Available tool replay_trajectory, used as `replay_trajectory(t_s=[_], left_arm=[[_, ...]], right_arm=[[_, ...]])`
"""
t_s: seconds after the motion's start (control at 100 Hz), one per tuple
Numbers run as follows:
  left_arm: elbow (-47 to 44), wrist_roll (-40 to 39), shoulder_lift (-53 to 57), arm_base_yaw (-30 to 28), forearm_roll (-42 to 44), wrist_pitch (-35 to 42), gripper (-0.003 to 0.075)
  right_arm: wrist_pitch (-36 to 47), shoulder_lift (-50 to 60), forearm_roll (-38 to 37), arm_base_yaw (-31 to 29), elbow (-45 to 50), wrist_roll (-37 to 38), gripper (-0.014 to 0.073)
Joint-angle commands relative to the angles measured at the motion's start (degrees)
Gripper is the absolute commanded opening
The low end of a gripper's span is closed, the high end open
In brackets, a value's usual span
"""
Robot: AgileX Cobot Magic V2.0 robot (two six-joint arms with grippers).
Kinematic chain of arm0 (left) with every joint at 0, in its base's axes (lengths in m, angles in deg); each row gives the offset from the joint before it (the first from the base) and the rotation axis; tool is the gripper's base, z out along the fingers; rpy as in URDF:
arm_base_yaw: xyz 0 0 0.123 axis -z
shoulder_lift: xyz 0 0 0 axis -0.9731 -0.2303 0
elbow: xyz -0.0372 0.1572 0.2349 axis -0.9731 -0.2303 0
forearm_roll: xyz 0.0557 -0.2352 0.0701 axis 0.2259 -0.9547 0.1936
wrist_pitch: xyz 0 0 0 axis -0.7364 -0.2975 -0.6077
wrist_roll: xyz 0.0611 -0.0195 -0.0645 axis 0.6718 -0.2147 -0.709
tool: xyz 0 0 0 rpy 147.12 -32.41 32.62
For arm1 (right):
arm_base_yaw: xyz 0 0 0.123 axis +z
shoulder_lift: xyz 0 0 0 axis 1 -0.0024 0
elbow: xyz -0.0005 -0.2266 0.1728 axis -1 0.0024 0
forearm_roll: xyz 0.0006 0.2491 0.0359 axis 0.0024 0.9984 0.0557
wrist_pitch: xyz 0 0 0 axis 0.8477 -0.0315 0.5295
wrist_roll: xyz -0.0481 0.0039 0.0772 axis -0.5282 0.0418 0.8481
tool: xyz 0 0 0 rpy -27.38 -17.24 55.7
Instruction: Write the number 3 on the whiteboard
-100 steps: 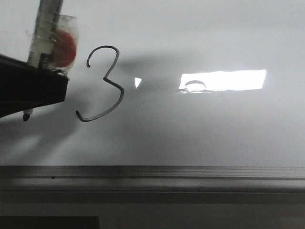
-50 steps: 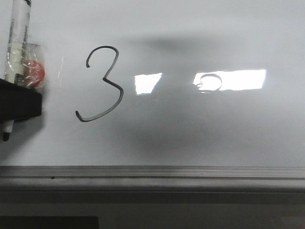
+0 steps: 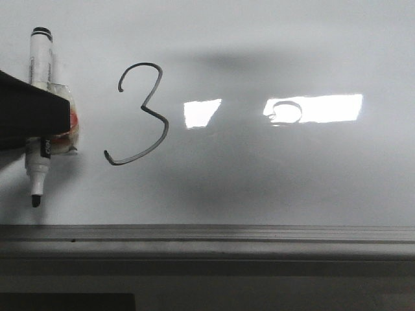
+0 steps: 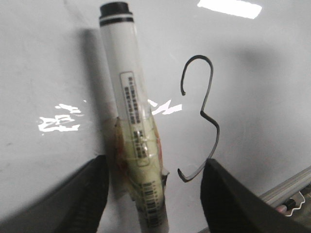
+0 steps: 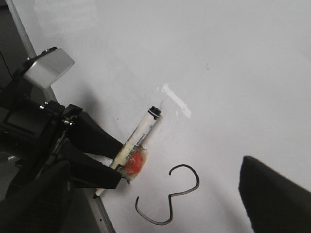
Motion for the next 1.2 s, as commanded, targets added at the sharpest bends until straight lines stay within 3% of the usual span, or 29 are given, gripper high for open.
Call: replay_trajectory(t_s=[0.0, 0.14, 0.19, 0.24, 0.27, 0.31, 0.36, 0.37, 0.43, 0.59, 0.79, 0.93, 1.19], left_arm=[[1.25, -0.02, 1.56, -0.9, -1.84, 0.63, 0.0421], [1.25, 0.12, 7.25, -2.92, -1.44, -3.82, 0.0421], [1.25, 0.44, 9.51, -3.72, -1.32, -5.11, 0.0419], [1.25, 1.17, 12.89, -4.77, -1.32, -6.39, 0.0398], [1.25, 1.78, 14.28, -5.23, -1.32, -6.83, 0.0367], [1.25, 2.73, 17.69, -5.83, -1.32, -7.12, 0.0291], [1.25, 3.87, 21.25, -6.26, -1.05, -7.12, 0.0146], [1.25, 4.13, 21.73, -6.37, -0.88, -7.12, 0.0146], [1.25, 6.62, 26.09, -6.58, 1.24, -7.12, -0.0018], [1.25, 10.11, 35.47, -6.58, 7.28, -8.28, -0.002], [1.25, 10.66, 44.8, -6.58, 16.04, -14.92, -0.002], [1.25, 10.66, 48.8, -6.58, 16.39, -20.94, -0.002], [1.25, 10.66, 49.61, -6.58, 16.28, -21.37, -0.002]], right_arm=[[4.09, 1.34, -0.47, -0.35, -1.45, -0.19, 0.0614], [3.62, 1.34, -0.47, -0.35, -1.45, -0.19, 0.0609], [3.01, 1.34, -0.47, -0.35, -1.45, -0.1, 0.0566], [2.07, 1.68, -0.47, -0.35, -1.45, 0.01, 0.0458], [1.63, 1.9, -0.47, -0.46, -1.45, 0.01, 0.034], [1.09, 2.34, -0.47, -0.45, -1.34, 0.01, 0.0193], [0.4, 3.04, -0.47, -0.45, -1.24, 0.01, -0.0061], [0.27, 3.15, -0.47, -0.45, -1.24, 0.13, -0.0074], [-0.14, 4.3, -0.47, -0.45, -1.24, 0.25, -0.0048], [4.07, 9.91, -0.94, -0.45, 3.04, 0.25, -0.0047], [16.08, 22.4, -1.85, -0.45, 18.23, 0.25, -0.0046], [20.95, 32.23, -1.97, -0.45, 30.09, 0.25, -0.0046], [25.3, 44.14, -1.87, -0.35, 41.09, 0.25, -0.0046]])
